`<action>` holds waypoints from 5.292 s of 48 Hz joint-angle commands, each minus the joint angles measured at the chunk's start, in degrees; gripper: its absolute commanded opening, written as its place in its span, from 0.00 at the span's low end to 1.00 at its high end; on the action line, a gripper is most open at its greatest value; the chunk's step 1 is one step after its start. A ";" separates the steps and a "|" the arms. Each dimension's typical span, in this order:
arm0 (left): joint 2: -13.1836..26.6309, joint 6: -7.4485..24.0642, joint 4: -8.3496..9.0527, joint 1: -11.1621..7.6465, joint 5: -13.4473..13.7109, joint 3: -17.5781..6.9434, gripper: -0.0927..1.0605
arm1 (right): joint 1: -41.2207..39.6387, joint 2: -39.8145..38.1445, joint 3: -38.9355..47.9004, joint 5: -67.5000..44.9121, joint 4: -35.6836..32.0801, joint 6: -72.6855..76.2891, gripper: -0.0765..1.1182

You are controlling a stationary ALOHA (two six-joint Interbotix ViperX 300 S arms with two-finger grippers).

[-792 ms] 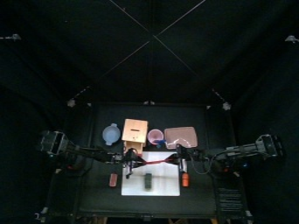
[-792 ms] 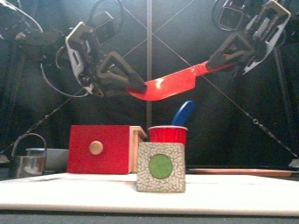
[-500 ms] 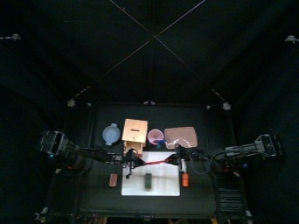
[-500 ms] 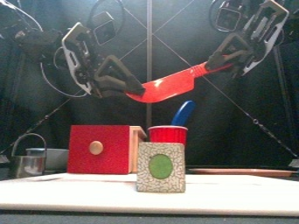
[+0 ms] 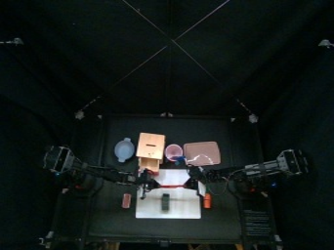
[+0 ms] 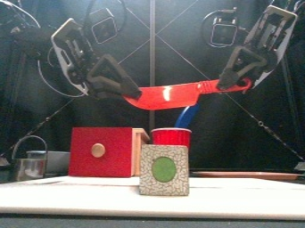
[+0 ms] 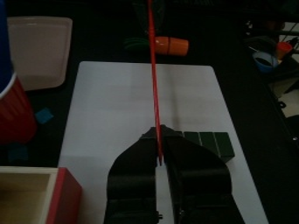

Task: Place sushi on board then cut the sushi with the knife then place the pieces on the plate
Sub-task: Cut the sushi into 4 pieces

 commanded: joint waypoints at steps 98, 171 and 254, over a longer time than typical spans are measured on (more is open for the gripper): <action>9.32 0.70 3.43 -2.11 5.19 -4.04 0.40 | 2.20 17.75 -7.47 1.05 -1.58 -0.09 0.36; 6.50 0.70 2.37 -4.57 3.08 -4.39 0.40 | 2.81 14.77 -12.83 10.90 -4.83 0.09 0.36; 3.16 0.88 3.52 -1.49 3.69 -3.96 0.40 | -0.18 14.68 -15.73 13.18 -10.81 0.09 0.36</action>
